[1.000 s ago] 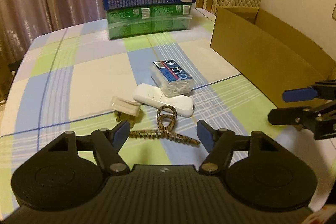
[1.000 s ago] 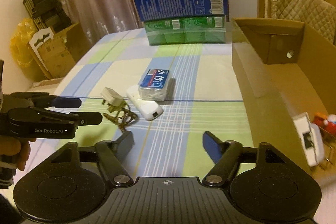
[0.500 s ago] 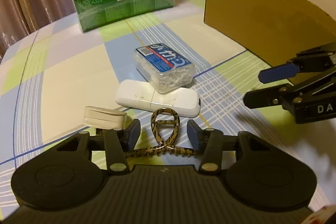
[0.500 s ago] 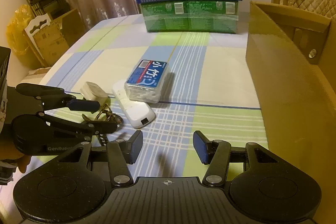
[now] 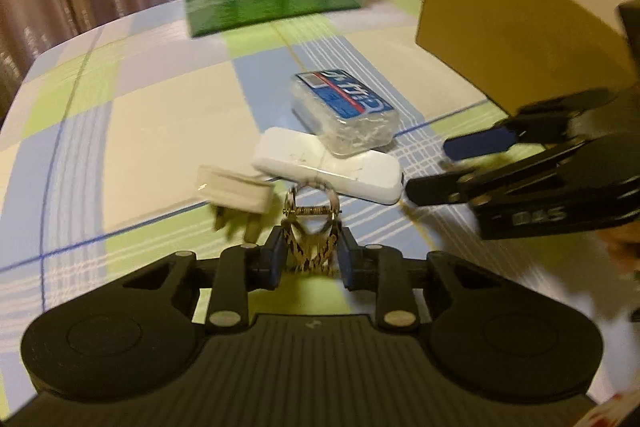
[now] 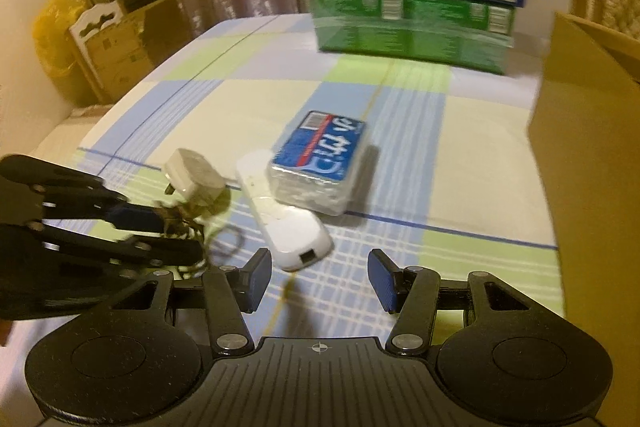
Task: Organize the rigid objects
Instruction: 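Grasp the gold keychain with the left tool while right grasps the white USB stick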
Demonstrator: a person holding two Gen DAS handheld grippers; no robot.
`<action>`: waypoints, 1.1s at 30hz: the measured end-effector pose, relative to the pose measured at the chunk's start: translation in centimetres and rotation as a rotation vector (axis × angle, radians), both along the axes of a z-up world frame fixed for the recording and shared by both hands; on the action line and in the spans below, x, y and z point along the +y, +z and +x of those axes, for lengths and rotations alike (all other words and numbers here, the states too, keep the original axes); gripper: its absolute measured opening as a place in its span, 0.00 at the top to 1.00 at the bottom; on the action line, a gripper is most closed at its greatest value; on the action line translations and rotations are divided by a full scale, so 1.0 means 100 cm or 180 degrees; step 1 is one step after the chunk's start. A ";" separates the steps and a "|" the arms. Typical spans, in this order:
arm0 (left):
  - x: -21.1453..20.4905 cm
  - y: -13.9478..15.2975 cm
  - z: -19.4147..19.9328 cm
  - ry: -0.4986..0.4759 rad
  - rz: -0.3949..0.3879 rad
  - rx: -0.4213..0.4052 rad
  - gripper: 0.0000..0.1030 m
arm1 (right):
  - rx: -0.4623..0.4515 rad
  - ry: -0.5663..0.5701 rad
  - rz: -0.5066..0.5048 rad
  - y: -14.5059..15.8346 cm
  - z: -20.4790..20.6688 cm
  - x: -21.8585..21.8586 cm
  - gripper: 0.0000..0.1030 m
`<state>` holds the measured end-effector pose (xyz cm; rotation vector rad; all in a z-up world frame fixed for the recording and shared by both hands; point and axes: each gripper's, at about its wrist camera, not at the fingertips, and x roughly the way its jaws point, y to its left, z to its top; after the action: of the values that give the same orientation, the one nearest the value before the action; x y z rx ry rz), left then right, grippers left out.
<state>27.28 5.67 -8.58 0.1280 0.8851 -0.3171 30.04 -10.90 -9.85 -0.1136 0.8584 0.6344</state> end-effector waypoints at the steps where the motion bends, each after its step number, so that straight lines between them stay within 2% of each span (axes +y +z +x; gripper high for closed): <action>1: 0.004 0.002 -0.003 0.0051 -0.0039 -0.0014 0.78 | -0.0003 0.0033 -0.0019 -0.002 0.001 0.004 0.50; 5: 0.018 0.009 -0.014 0.0223 -0.0154 -0.0069 0.78 | -0.0076 0.0190 -0.0157 -0.013 0.008 0.021 0.50; 11: 0.025 0.011 -0.015 0.0287 -0.0228 -0.0101 0.78 | -0.0188 0.0327 -0.0306 -0.021 0.017 0.038 0.51; 13: 0.024 0.009 -0.016 0.0283 -0.0237 -0.0092 0.78 | -0.0193 0.0344 -0.0310 -0.021 0.016 0.040 0.58; 17: 0.022 0.010 -0.019 0.0283 -0.0258 -0.0109 0.78 | -0.0160 0.0329 -0.0327 -0.020 0.006 0.039 0.63; 22: 0.022 0.011 -0.026 0.0301 -0.0296 -0.0105 0.78 | -0.0014 0.0241 -0.0317 -0.016 -0.016 0.026 0.64; 28: 0.020 0.008 -0.045 0.0331 -0.0342 -0.0052 0.78 | 0.0080 0.0159 -0.0348 -0.011 -0.062 -0.003 0.64; 33: 0.016 0.009 -0.054 0.0331 -0.0366 -0.0047 0.78 | 0.0039 0.0117 -0.0441 -0.009 -0.096 -0.020 0.64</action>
<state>21.84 7.25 -7.68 -0.0222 0.8535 -0.2688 20.43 -12.87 -10.79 -0.2512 0.9135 0.6102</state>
